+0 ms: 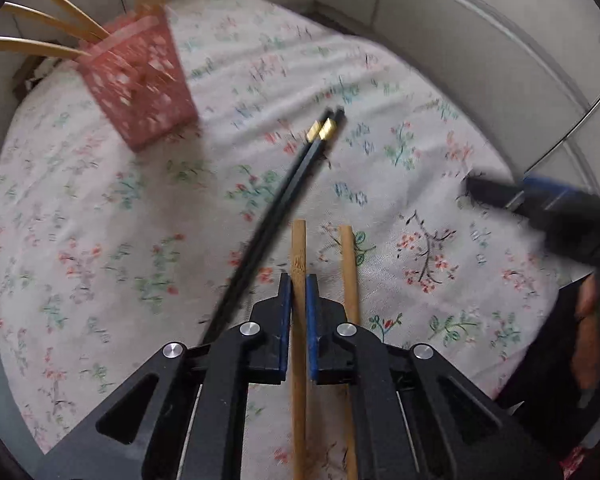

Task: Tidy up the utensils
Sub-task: 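Grasp a wooden chopstick with the left gripper and lift it upright, then grasp the last wooden chopstick with the right gripper while the left holds its chopstick upright, then carry both upright chopsticks toward the pink holder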

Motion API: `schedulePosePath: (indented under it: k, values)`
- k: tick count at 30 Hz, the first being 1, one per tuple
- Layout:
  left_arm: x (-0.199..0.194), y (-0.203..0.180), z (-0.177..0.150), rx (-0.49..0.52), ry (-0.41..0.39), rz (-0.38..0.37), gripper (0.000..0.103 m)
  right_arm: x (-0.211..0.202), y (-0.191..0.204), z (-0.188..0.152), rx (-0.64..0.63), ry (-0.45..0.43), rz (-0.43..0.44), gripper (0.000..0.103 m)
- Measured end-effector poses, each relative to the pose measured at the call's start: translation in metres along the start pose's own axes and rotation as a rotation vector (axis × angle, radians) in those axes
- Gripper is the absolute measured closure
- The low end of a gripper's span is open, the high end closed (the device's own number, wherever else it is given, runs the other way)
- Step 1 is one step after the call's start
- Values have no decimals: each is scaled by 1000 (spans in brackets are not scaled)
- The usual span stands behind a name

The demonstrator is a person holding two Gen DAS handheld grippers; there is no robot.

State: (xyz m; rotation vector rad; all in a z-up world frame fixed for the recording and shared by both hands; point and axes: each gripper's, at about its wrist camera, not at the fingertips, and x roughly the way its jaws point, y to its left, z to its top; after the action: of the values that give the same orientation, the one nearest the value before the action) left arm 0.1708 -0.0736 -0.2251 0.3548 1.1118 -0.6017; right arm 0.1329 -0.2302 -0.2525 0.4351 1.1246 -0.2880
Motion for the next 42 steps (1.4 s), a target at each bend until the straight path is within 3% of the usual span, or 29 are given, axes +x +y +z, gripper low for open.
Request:
schedulePosePath:
  k: [6, 10, 13, 15, 16, 17, 19, 24, 27, 30, 37, 42]
  values:
    - [-53, 34, -12, -102, -150, 85, 96, 21, 55, -10, -65, 100, -41, 8]
    - [-85, 46, -16, -132, -271, 172, 96, 42, 85, -13, -87, 187, -78, 19]
    - [-105, 45, -18, -136, -324, 200, 96, 47, 98, -12, -91, 167, -147, 21]
    - [-113, 46, -19, -137, -352, 204, 96, 45, 101, -11, -67, 163, -151, 29]
    - [-115, 47, -19, -138, -362, 207, 96, 43, 103, -10, -71, 157, -152, 42]
    - [-119, 48, -19, -139, -374, 213, 96, 41, 107, -9, -84, 155, -145, 63]
    - [-125, 49, -18, -144, -390, 210, 96, 39, 111, -10, -102, 165, -133, 90]
    - [-140, 47, -21, -149, -434, 215, 96, 33, 105, -13, -53, 134, -49, 95]
    - [-149, 46, -23, -160, -466, 216, 96, 13, 96, -14, -30, 41, 45, 95]
    - [-160, 43, -23, -171, -508, 213, 96, -29, 92, -15, -70, -141, 114, 95]
    - [-180, 30, -24, -192, -604, 204, 96, -108, 75, -13, -152, -458, 207, 95]
    - [-186, 23, -24, -204, -618, 191, 96, -140, 67, -5, -189, -557, 253, 95]
